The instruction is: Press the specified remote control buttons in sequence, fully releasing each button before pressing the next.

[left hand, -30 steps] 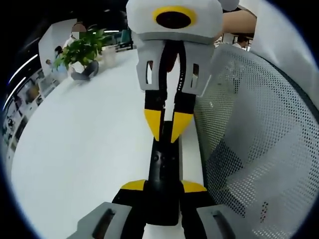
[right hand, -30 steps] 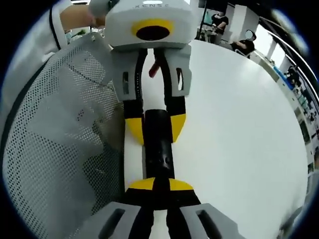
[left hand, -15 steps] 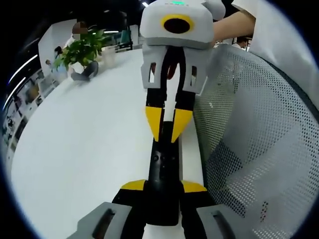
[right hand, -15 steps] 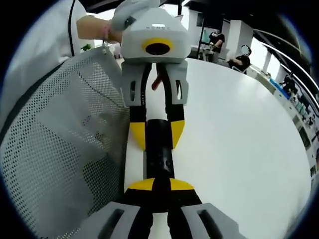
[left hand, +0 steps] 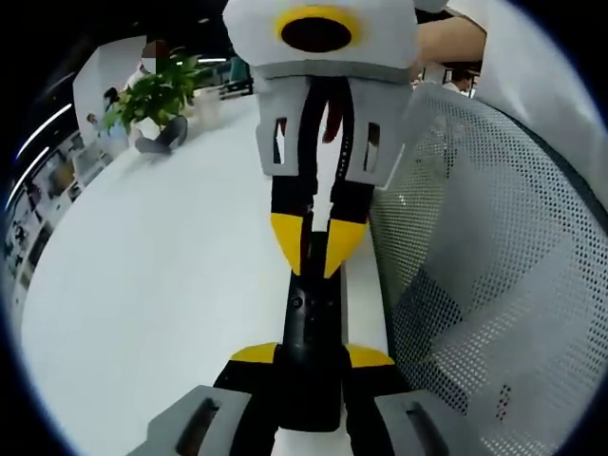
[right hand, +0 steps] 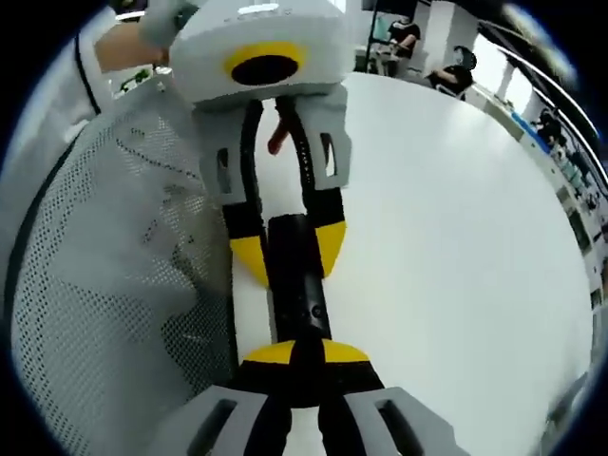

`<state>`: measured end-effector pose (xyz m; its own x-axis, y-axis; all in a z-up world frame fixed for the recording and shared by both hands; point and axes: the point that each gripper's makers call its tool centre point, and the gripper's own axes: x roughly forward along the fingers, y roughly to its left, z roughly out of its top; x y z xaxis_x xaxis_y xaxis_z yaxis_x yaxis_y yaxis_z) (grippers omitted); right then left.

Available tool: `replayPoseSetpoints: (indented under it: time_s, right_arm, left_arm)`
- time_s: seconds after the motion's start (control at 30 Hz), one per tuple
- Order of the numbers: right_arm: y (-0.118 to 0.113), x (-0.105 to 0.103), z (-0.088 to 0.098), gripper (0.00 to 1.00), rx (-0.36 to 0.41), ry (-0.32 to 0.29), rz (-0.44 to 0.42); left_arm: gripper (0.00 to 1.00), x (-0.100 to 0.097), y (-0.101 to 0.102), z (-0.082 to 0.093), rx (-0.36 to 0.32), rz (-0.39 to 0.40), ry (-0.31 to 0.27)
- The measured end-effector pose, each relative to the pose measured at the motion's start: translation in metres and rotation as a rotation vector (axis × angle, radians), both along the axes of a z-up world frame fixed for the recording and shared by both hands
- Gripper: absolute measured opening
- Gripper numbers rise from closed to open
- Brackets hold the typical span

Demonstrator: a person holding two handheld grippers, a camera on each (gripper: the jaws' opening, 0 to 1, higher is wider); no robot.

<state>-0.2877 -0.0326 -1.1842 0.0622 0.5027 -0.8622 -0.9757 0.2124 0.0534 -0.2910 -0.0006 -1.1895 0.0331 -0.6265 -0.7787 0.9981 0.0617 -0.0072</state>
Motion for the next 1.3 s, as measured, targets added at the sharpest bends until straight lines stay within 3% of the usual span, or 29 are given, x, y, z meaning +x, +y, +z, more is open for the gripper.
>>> replayPoseSetpoints:
  time_s: [0.13, 0.23, 0.37, 0.5, 0.57, 0.6, 0.73, 0.87, 1.0, 1.1, 1.23, 1.27, 1.3]
  right_arm:
    - [-0.001, -0.002, 0.000, 0.05, 0.049, -0.084, 0.075]
    - [0.002, -0.006, 0.001, 0.05, 0.064, -0.185, 0.224]
    - [0.002, -0.007, 0.001, 0.04, 0.059, -0.163, 0.273]
    - [0.002, -0.008, 0.000, 0.04, 0.001, -0.123, 0.362]
    - [0.003, -0.008, 0.000, 0.04, -0.036, -0.074, 0.321]
    - [0.003, -0.007, 0.000, 0.04, -0.078, -0.027, 0.247]
    - [0.004, -0.004, -0.001, 0.04, -0.162, -0.020, 0.143]
    - [0.003, -0.006, -0.001, 0.04, -0.162, -0.061, 0.133]
    - [0.005, -0.008, 0.001, 0.04, -0.102, -0.186, 0.295]
    - [0.005, -0.011, 0.000, 0.03, -0.079, -0.215, 0.410]
    - [0.006, -0.011, 0.001, 0.03, -0.078, -0.197, 0.492]
    - [0.006, -0.010, 0.002, 0.03, -0.076, -0.183, 0.479]
    - [0.007, -0.011, 0.001, 0.03, -0.069, -0.128, 0.433]
  left_arm:
    - [0.24, 0.000, 0.000, 0.000, -0.002, 0.001, 0.000]
    - [0.24, 0.000, 0.000, 0.000, -0.001, 0.000, -0.001]
    - [0.24, 0.000, 0.000, 0.000, -0.001, 0.001, -0.001]
    - [0.24, 0.000, 0.000, 0.001, -0.003, 0.001, -0.001]
    - [0.24, 0.000, 0.000, 0.001, -0.006, 0.002, 0.000]
    - [0.24, 0.000, 0.000, 0.001, -0.007, 0.003, 0.000]
    - [0.24, 0.000, 0.000, 0.001, -0.009, 0.007, 0.001]
    - [0.24, -0.001, 0.000, 0.001, -0.009, 0.008, 0.000]
    - [0.25, -0.001, 0.000, 0.001, -0.011, 0.009, -0.001]
    - [0.25, -0.001, 0.000, 0.001, -0.012, 0.008, -0.001]
    - [0.25, -0.001, 0.000, 0.001, -0.010, 0.008, -0.002]
    - [0.25, -0.001, 0.000, 0.001, -0.010, 0.008, -0.002]
    - [0.25, -0.001, 0.000, 0.001, -0.010, 0.009, -0.001]
